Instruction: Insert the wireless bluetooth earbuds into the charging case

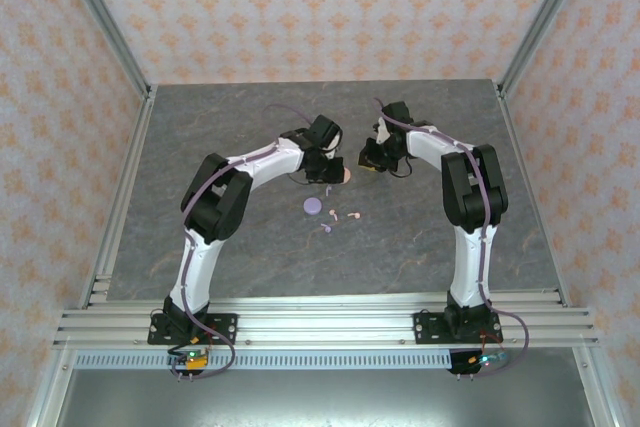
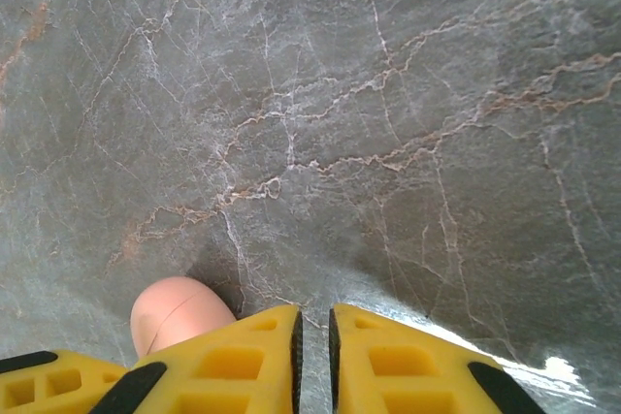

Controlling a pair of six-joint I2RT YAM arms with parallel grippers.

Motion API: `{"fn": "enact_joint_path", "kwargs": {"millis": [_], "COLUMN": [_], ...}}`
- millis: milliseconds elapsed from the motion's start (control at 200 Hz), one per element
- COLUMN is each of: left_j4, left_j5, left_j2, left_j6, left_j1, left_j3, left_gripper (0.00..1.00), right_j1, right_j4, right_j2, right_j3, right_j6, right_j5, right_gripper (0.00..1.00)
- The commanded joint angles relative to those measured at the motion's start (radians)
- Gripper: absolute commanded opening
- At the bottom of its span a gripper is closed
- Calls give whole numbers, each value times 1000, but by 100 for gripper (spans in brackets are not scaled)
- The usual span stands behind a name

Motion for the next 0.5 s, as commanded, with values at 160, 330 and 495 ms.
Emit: {"fn": "enact_joint_path", "kwargs": {"millis": [160,330,495], "left_j4": [-55,-86,-77], "left_j5": [-104,-138,-145], "left_j2": [30,42,-3], "left_j6": [16,28,33], "left_j1": [-7,-8,-5], "left_j3": [58,110,103], "left_gripper": [16,18,23], "right_j1": [4,4,4], "right_j4": [-29,-29,-39], "right_j2": [-10,-12,-4], "right_j3": [8,5,30], "right_j6": [-6,-7,-16], "right_j5": [8,3,-2], "right_gripper": [18,18,19]}}
